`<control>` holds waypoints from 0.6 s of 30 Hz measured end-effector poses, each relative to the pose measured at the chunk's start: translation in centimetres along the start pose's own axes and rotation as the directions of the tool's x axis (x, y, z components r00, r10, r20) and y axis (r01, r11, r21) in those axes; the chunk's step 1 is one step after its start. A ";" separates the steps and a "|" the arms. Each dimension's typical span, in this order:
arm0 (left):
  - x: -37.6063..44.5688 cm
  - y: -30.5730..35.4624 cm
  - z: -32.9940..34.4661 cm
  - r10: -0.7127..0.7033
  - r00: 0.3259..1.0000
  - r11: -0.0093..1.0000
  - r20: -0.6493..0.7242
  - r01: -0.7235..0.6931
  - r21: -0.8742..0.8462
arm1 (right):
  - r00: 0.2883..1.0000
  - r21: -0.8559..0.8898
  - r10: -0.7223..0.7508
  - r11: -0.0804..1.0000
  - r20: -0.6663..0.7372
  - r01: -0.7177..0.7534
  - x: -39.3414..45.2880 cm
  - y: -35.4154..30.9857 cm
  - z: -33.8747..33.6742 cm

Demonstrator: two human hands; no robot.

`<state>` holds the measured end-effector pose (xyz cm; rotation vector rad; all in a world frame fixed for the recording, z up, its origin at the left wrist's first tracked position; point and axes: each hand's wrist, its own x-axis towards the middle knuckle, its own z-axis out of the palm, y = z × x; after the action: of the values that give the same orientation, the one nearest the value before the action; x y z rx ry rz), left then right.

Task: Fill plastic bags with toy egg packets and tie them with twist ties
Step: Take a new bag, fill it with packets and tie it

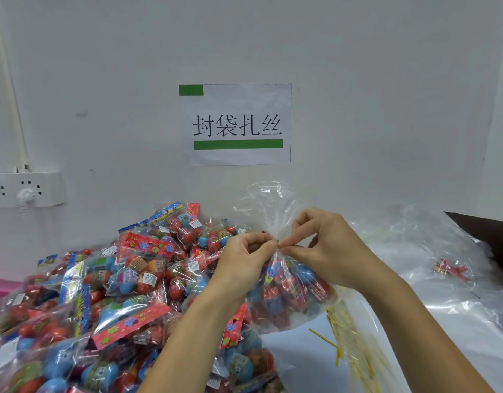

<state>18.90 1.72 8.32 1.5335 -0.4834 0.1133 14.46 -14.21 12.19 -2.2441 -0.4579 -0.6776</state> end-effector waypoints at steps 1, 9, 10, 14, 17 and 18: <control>0.0 -0.1 0.0 -0.004 1.000 1.000 0.002 0.004 0.002 | 1.000 -0.011 0.006 1.000 0.022 -0.006 0.0 0.0 -0.2; 0.1 0.8 -0.4 0.043 0.998 0.989 0.040 -0.036 -0.142 | 0.976 0.123 0.188 0.977 -0.109 -0.175 0.2 0.4 -1.6; 0.1 0.9 -0.5 0.056 0.997 0.989 0.055 -0.048 -0.138 | 0.972 0.127 0.218 0.970 -0.087 -0.206 0.2 0.4 -1.7; -0.3 1.2 -0.7 0.123 0.982 0.987 0.142 -0.106 -0.116 | 0.958 0.176 0.266 0.943 0.102 -0.281 -0.1 0.2 -1.7; -0.3 1.3 -0.7 0.145 0.976 0.988 0.160 -0.134 -0.079 | 0.952 0.202 0.251 0.937 0.176 -0.284 -0.3 -0.1 -1.8; -0.3 1.3 -0.7 0.146 0.976 0.988 0.164 -0.135 -0.076 | 0.955 0.210 0.246 0.938 0.164 -0.278 -0.3 -0.1 -1.8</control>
<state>18.32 2.58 9.39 1.4514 -0.7251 0.0761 13.60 -15.50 13.16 -2.0856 -0.2778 -0.3166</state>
